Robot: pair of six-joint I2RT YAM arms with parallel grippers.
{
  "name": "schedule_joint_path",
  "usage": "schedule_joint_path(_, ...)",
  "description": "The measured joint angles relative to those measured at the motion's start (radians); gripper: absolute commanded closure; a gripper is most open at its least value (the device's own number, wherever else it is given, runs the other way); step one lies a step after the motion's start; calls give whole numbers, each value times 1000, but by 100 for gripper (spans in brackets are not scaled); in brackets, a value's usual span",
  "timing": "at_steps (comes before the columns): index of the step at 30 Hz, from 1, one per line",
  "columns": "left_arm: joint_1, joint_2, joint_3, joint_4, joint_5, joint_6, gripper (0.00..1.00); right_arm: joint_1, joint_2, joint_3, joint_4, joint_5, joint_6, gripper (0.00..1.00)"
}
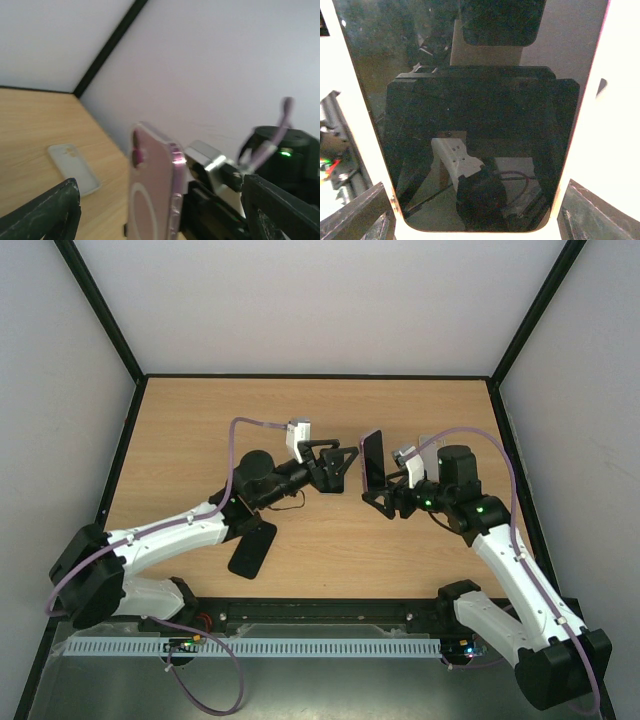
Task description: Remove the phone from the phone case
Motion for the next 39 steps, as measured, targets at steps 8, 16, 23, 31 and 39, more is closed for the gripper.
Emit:
schedule_joint_path(8, -5, 139, 123, -192, -90, -24, 32, 0, 0, -6, -13, 171, -27, 47)
schedule_joint_path(16, -35, 266, 200, -209, -77, -41, 37, -4, 40, -6, -46, 268, -52, 48)
schedule_joint_path(23, -47, 306, 219, -232, -72, -57, 45, -1, 44, -6, -60, 282, -77, 49)
schedule_joint_path(31, -47, 343, 276, -257, -56, -68, 65, -1, 43, -6, -61, 291, -90, 51)
schedule_joint_path(39, -47, 390, 336, -275, -20, -81, 83, -1, 36, -6, -60, 310, -89, 52)
